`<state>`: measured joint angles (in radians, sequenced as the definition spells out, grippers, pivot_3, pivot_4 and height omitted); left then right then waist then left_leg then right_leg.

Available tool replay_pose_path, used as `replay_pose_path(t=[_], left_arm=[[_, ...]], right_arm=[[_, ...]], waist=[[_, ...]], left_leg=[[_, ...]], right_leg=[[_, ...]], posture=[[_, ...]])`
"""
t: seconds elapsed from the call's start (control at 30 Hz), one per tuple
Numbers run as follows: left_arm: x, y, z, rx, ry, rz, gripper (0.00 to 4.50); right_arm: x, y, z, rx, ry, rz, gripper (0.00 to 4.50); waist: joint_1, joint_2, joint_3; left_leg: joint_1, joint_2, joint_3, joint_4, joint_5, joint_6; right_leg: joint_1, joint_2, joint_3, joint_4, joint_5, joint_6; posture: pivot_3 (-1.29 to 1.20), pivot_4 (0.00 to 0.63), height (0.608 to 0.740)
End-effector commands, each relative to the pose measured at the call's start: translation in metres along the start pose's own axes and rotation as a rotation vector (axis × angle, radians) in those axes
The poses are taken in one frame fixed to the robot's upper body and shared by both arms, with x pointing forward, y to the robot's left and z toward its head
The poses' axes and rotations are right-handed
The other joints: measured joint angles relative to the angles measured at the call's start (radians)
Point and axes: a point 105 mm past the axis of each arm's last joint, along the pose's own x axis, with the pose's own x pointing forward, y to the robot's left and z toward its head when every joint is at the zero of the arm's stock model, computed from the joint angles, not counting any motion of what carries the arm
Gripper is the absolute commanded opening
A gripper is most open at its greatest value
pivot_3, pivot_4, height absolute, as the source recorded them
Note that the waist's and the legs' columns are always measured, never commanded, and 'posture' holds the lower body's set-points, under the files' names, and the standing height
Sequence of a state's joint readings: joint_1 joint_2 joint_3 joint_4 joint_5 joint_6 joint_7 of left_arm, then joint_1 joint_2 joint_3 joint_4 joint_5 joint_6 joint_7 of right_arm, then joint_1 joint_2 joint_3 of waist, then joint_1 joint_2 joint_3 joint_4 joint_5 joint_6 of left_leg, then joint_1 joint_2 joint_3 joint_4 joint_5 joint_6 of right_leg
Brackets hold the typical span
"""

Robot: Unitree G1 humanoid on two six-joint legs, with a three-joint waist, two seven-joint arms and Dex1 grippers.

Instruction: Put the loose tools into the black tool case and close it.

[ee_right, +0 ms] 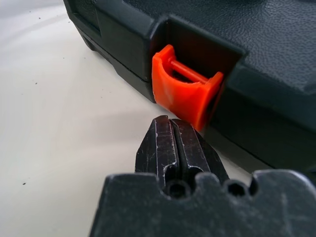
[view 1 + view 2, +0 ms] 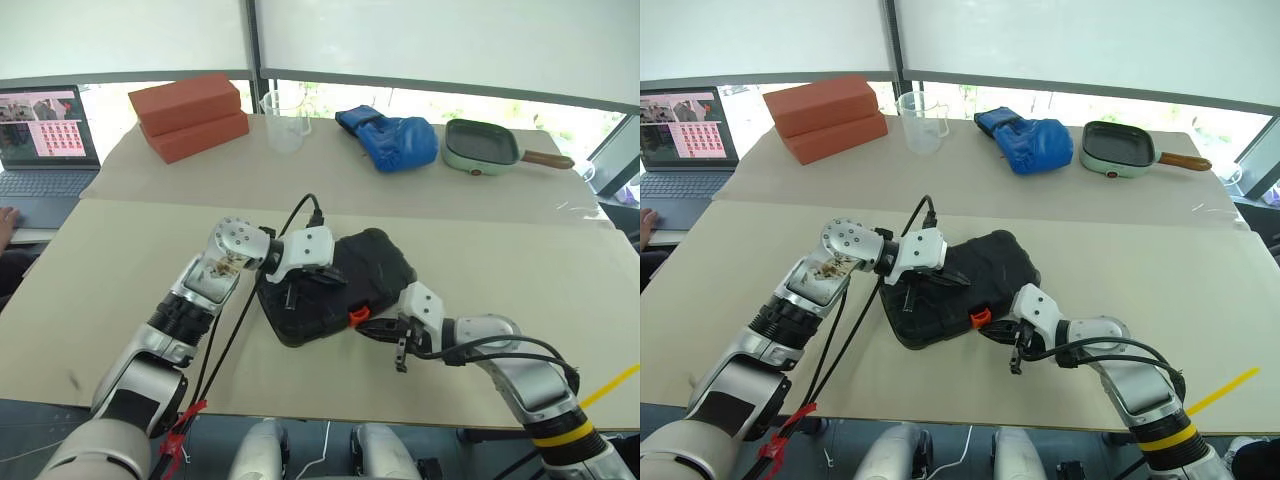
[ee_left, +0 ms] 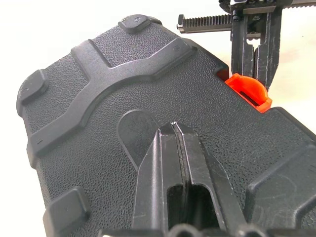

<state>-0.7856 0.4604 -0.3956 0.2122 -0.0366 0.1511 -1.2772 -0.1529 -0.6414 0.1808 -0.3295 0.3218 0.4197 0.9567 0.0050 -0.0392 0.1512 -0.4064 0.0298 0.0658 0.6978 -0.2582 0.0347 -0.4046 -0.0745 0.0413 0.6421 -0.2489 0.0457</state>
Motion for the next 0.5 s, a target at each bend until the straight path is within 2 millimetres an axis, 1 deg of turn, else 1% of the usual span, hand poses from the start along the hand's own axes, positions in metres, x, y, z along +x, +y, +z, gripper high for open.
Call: replay_pose_path(t=[0.03, 0.1, 0.17, 0.37, 0.5], left_arm=[[0.006, -0.009, -0.014, -0.031, 0.047, -0.039, 0.02], [0.005, -0.009, -0.014, -0.03, 0.048, -0.038, 0.02], [0.006, -0.008, -0.014, -0.029, 0.048, -0.037, 0.02], [0.009, -0.008, -0.012, -0.021, 0.041, -0.042, 0.02], [0.009, -0.007, -0.012, -0.018, 0.039, -0.043, 0.02]], right_arm=[[-0.019, 0.007, 0.037, -0.012, -0.127, 0.037, 0.0], [-0.023, 0.003, 0.044, -0.004, -0.148, 0.011, 0.0], [-0.023, -0.003, 0.049, -0.012, -0.152, -0.023, 0.0], [-0.012, -0.01, 0.038, -0.026, -0.087, -0.061, 0.0], [-0.007, -0.003, 0.025, -0.028, -0.021, -0.028, 0.0]], waist=[[0.002, 0.0, 0.0], [0.003, 0.0, 0.0], [0.004, 0.0, 0.0], [0.006, 0.0, 0.0], [0.006, 0.0, 0.0]], left_leg=[[0.0, 0.0, 0.0, 0.0, 0.0, 0.0], [0.0, 0.0, 0.0, 0.0, 0.0, 0.0], [0.0, 0.0, 0.0, 0.0, 0.0, 0.0], [0.0, 0.0, 0.0, 0.0, 0.0, 0.0], [0.0, 0.0, 0.0, 0.0, 0.0, 0.0]], right_leg=[[0.0, 0.0, 0.0, 0.0, 0.0, 0.0], [0.001, 0.0, 0.0, -0.001, 0.0, 0.0], [0.0, 0.0, 0.0, 0.0, 0.0, 0.0], [0.0, 0.0, 0.0, -0.001, 0.0, 0.0], [0.0, 0.0, 0.0, -0.001, 0.0, 0.0]], posture=[[0.0, 0.15, 0.738], [0.0, 0.15, 0.738], [0.0, 0.15, 0.738], [0.0, 0.15, 0.738], [0.0, 0.15, 0.738]])
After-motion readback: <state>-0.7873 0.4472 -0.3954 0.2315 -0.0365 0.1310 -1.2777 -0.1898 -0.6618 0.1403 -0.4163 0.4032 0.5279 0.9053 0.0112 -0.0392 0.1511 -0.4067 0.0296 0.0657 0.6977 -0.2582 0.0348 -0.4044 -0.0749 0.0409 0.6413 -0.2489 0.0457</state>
